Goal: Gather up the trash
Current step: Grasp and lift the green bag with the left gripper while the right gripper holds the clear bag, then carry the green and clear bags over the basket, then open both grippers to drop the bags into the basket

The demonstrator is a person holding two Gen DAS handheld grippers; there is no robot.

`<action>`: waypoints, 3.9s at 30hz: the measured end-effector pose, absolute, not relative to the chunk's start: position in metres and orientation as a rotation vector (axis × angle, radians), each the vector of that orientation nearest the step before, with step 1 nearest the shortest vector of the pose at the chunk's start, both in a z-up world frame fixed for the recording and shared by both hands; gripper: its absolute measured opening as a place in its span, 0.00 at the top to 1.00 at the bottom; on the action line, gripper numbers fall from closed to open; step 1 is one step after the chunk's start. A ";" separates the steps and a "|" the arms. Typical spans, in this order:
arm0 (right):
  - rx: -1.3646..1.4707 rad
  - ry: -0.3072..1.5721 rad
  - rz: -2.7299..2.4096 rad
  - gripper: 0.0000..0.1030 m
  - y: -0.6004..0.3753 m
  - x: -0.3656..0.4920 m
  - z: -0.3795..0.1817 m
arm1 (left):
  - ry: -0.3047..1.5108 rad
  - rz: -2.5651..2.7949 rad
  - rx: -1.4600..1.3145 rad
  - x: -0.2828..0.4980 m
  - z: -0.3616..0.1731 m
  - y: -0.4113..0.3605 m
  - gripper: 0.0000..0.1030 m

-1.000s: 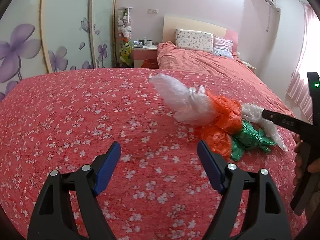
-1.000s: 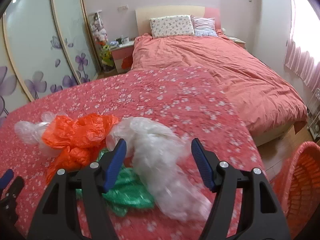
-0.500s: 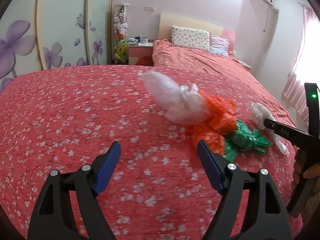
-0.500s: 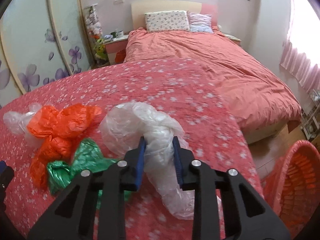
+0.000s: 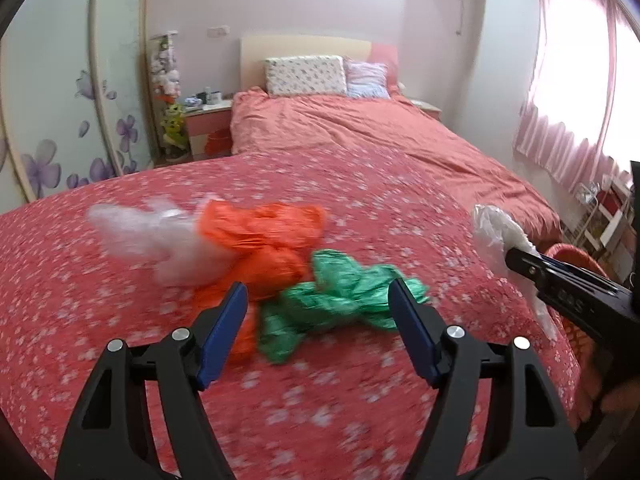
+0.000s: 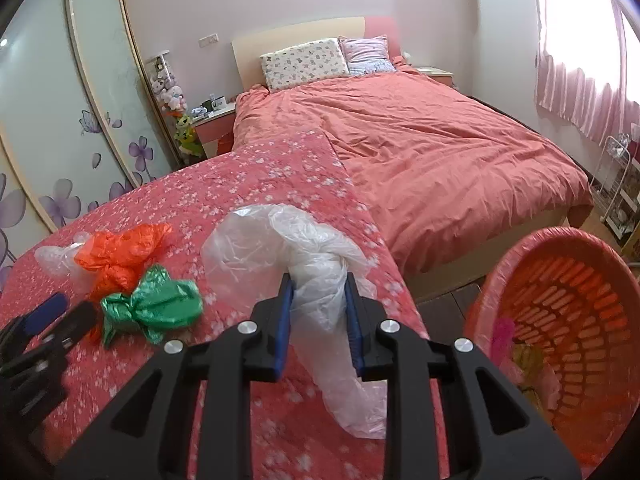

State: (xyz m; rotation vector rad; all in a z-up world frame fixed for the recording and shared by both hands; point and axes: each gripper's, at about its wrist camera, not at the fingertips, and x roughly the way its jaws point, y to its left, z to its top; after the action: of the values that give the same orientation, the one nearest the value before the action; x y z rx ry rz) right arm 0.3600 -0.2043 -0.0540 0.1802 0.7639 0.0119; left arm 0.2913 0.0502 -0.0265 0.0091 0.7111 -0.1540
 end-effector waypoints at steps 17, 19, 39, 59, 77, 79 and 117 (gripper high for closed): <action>0.232 0.757 0.017 0.76 -0.234 0.336 -0.055 | 0.880 -0.213 -0.035 0.322 -0.058 0.013 0.47; 0.235 0.758 0.014 0.76 -0.238 0.334 -0.056 | 0.879 -0.216 -0.035 0.324 -0.057 0.008 0.40; 0.266 0.762 -0.008 0.76 -0.264 0.324 -0.061 | 0.863 -0.259 0.016 0.338 -0.059 -0.017 0.69; 0.289 0.630 -0.097 0.76 -0.286 0.258 -0.010 | 0.753 -0.333 0.016 0.274 -0.011 -0.041 0.69; 0.360 0.532 -0.276 0.76 -0.362 0.198 0.009 | 0.693 -0.528 0.023 0.229 0.015 -0.121 0.69; 0.374 0.527 -0.300 0.76 -0.372 0.194 0.007 | 0.697 -0.542 0.025 0.228 0.013 -0.129 0.69; 0.513 0.527 -0.324 0.58 -0.443 0.203 -0.023 | 0.848 -0.612 0.078 0.229 -0.038 -0.207 0.49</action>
State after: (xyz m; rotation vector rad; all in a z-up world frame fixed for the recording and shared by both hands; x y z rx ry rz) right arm 0.2026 -0.4431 -0.0227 0.5129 0.5267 -0.3238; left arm 0.2293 -0.2074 -0.0379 0.0780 0.8481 -0.6119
